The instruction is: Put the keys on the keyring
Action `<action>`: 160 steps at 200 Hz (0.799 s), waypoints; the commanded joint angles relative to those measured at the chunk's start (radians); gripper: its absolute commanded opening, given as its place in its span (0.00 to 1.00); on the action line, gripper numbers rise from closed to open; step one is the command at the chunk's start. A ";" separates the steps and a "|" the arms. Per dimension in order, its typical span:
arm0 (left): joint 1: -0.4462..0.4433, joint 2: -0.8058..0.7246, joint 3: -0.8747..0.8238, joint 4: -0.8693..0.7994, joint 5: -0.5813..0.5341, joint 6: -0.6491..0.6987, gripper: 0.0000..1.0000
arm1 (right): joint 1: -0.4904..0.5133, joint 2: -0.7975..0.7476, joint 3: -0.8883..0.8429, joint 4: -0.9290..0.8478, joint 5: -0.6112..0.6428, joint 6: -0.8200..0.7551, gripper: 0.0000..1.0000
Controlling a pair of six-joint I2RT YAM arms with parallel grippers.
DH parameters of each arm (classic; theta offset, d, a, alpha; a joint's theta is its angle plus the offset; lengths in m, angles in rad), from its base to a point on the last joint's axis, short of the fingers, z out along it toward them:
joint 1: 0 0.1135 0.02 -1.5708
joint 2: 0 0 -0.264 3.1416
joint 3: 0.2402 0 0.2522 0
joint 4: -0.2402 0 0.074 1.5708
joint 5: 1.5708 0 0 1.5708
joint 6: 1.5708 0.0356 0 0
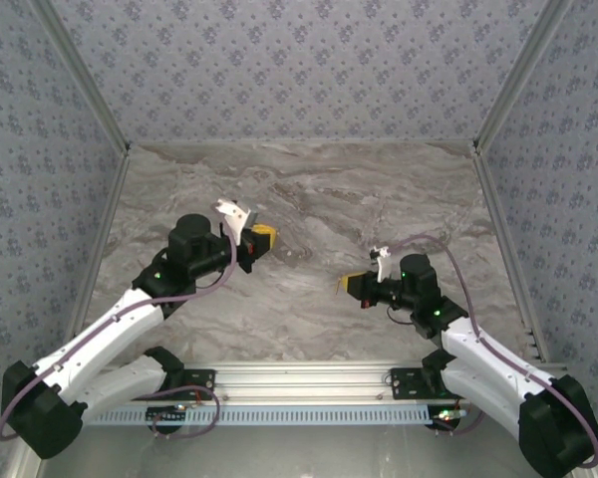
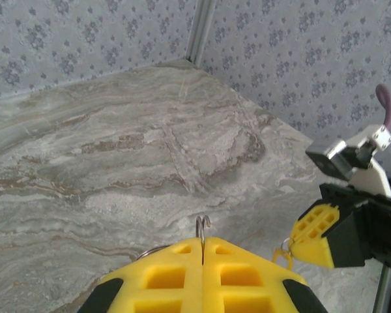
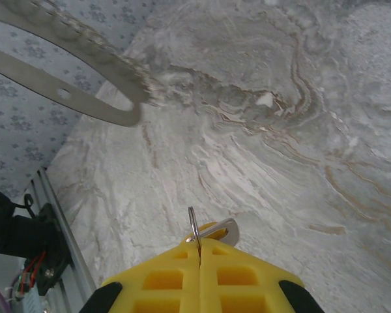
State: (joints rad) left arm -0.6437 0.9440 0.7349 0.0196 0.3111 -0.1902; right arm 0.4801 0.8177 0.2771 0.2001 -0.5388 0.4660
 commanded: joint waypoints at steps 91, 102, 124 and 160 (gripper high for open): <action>-0.047 0.003 -0.069 0.179 0.087 0.222 0.00 | -0.004 -0.141 0.114 -0.164 0.088 0.008 0.00; -0.055 0.003 -0.070 0.182 0.086 0.251 0.00 | -0.004 -0.143 0.125 -0.168 0.090 0.002 0.00; -0.066 0.005 -0.067 0.184 0.091 0.299 0.00 | -0.002 -0.138 0.158 -0.172 0.091 -0.001 0.00; -0.079 0.028 -0.054 0.189 0.121 0.344 0.00 | 0.022 -0.134 0.229 -0.188 0.103 -0.014 0.00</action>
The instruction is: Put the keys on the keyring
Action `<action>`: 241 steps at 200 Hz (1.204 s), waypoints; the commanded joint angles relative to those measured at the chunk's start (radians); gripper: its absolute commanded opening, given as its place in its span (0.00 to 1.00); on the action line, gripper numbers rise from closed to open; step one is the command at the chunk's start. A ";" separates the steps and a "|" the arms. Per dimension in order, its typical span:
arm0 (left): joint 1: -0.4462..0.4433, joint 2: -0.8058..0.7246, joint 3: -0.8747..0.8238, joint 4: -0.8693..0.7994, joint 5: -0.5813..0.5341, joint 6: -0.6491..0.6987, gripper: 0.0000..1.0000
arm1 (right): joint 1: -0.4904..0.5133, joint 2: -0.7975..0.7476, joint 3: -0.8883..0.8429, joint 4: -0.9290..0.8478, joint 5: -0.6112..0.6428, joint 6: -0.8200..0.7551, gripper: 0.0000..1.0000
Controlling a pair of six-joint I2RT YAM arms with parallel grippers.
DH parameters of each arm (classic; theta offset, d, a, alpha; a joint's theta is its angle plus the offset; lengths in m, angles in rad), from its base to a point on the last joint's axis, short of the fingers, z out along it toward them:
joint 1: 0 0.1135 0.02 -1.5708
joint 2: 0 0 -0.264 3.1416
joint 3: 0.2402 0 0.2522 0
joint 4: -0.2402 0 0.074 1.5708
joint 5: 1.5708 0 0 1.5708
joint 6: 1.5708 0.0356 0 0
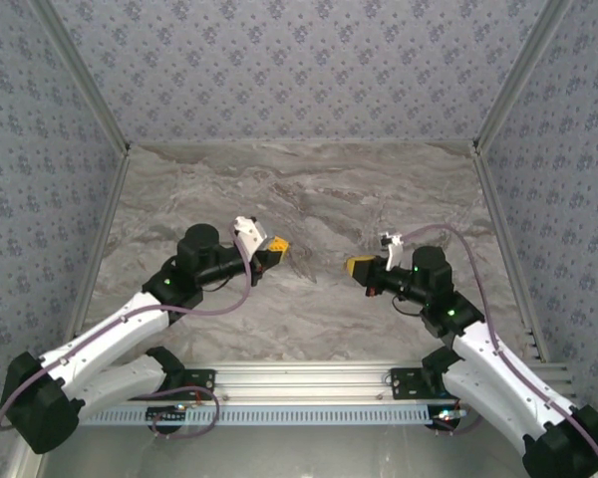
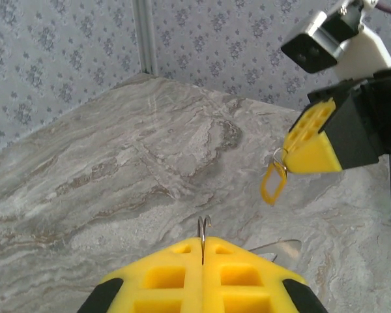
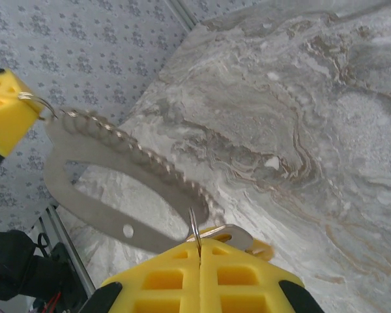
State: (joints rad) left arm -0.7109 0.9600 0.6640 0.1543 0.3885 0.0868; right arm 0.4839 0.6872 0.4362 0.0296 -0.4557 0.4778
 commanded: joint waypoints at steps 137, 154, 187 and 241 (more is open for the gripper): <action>-0.110 0.089 0.102 0.067 0.003 0.174 0.00 | 0.273 0.176 0.299 -0.131 0.218 -0.239 0.00; -0.110 0.091 0.104 0.069 0.001 0.177 0.00 | 0.283 0.178 0.303 -0.134 0.231 -0.246 0.00; -0.111 0.098 0.111 0.065 0.003 0.179 0.00 | 0.302 0.180 0.314 -0.137 0.244 -0.258 0.00; -0.110 0.110 0.116 0.059 0.012 0.177 0.00 | 0.329 0.203 0.344 -0.145 0.254 -0.278 0.00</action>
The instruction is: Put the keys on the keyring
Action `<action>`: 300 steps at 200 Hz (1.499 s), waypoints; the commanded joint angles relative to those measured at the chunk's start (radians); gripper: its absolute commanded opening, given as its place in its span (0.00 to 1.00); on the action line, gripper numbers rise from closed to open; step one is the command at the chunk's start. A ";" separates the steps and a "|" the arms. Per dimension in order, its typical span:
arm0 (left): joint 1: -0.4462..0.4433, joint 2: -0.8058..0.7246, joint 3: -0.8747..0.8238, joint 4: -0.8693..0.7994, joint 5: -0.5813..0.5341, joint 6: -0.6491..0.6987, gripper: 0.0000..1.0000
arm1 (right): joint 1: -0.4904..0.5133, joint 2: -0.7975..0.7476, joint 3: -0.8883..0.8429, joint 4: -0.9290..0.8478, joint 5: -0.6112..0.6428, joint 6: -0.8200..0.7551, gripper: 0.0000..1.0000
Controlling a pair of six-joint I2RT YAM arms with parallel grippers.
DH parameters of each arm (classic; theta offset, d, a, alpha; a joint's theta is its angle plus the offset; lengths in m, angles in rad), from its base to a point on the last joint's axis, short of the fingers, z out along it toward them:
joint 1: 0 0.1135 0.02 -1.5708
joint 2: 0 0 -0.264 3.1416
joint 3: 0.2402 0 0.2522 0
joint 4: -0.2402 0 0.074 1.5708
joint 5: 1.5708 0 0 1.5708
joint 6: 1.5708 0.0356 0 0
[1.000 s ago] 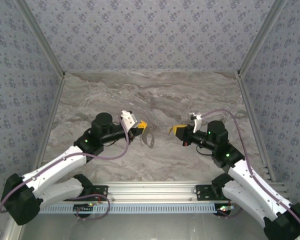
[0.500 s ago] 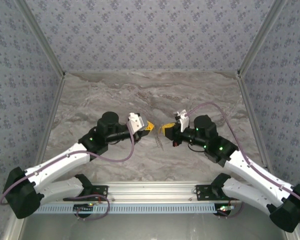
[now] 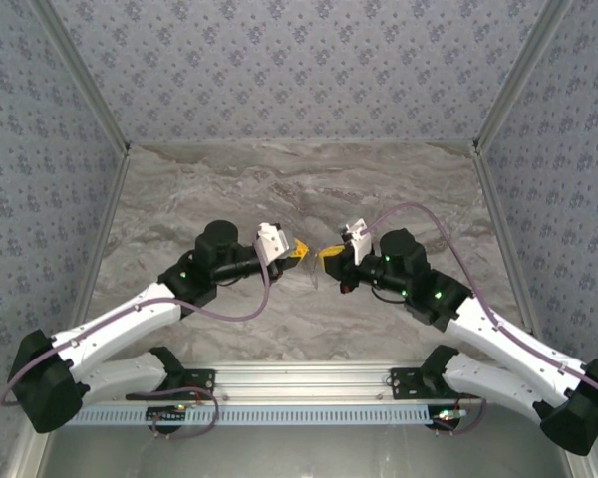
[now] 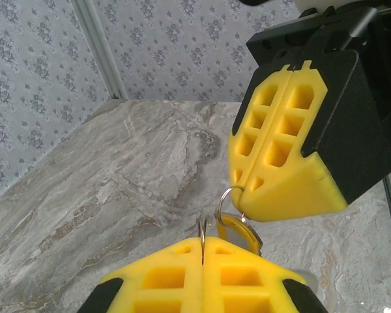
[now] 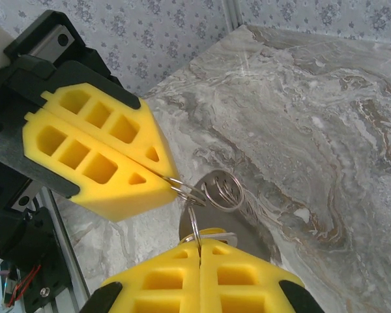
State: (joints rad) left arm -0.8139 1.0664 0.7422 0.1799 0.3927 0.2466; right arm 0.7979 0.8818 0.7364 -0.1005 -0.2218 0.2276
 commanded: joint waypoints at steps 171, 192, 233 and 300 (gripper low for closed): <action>-0.008 0.017 0.051 0.024 0.026 0.020 0.00 | 0.049 0.033 0.073 -0.033 0.059 -0.054 0.00; -0.008 0.016 0.051 0.031 0.028 0.019 0.00 | 0.048 0.044 0.069 -0.044 0.044 -0.060 0.00; -0.009 -0.004 0.036 0.065 0.012 0.003 0.00 | -0.019 0.021 0.033 -0.045 0.016 -0.057 0.00; -0.008 -0.016 0.029 0.108 0.014 -0.031 0.00 | -0.105 0.013 -0.006 -0.001 -0.117 -0.008 0.00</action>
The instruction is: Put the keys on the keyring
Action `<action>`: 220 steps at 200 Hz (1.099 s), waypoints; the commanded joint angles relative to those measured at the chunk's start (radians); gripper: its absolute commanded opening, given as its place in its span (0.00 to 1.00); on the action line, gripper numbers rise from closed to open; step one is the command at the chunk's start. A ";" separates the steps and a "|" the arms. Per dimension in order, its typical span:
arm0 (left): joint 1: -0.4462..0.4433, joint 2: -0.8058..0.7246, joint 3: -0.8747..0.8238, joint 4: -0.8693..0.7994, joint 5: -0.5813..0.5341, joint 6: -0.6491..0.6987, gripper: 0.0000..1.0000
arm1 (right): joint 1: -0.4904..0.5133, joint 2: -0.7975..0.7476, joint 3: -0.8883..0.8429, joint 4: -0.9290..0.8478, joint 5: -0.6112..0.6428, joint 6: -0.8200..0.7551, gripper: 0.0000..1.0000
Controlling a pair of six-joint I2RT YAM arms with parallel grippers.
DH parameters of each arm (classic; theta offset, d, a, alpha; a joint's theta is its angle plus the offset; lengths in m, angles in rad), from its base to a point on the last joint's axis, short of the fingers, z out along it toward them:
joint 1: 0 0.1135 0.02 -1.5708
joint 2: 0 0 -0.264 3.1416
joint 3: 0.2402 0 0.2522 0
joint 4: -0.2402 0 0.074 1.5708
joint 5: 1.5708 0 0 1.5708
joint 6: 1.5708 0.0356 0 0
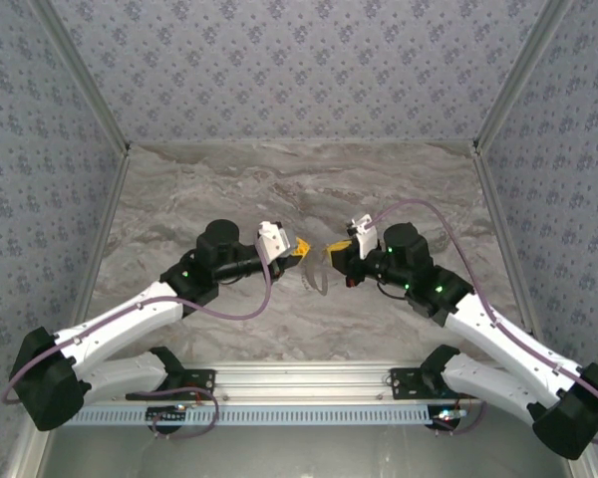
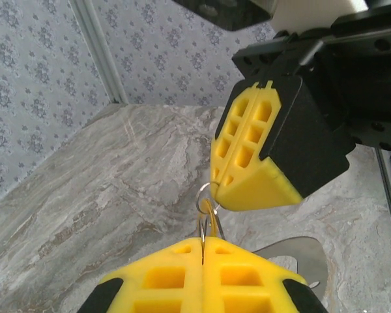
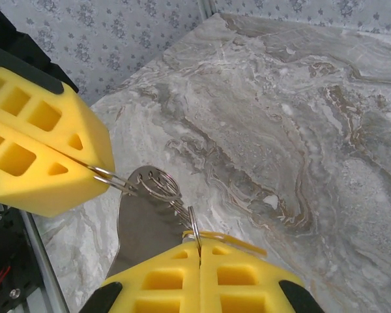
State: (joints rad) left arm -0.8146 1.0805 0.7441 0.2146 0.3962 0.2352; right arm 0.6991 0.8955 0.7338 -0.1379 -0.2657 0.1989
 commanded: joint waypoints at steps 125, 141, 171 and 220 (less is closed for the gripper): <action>-0.008 -0.024 0.033 0.045 0.001 0.007 0.00 | 0.051 -0.047 0.043 0.050 -0.037 0.021 0.00; -0.008 -0.024 0.035 0.045 0.004 0.007 0.00 | 0.070 -0.029 0.056 0.049 -0.025 0.011 0.00; -0.008 -0.025 0.035 0.041 0.006 0.014 0.00 | 0.090 -0.007 0.075 0.049 -0.011 -0.002 0.00; -0.008 -0.032 0.023 0.046 0.011 0.026 0.00 | 0.092 0.015 0.090 0.041 -0.001 -0.007 0.00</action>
State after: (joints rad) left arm -0.8146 1.0798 0.7441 0.2356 0.3931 0.2394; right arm 0.7864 0.9016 0.7856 -0.0994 -0.2848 0.2092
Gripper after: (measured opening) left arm 0.040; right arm 0.065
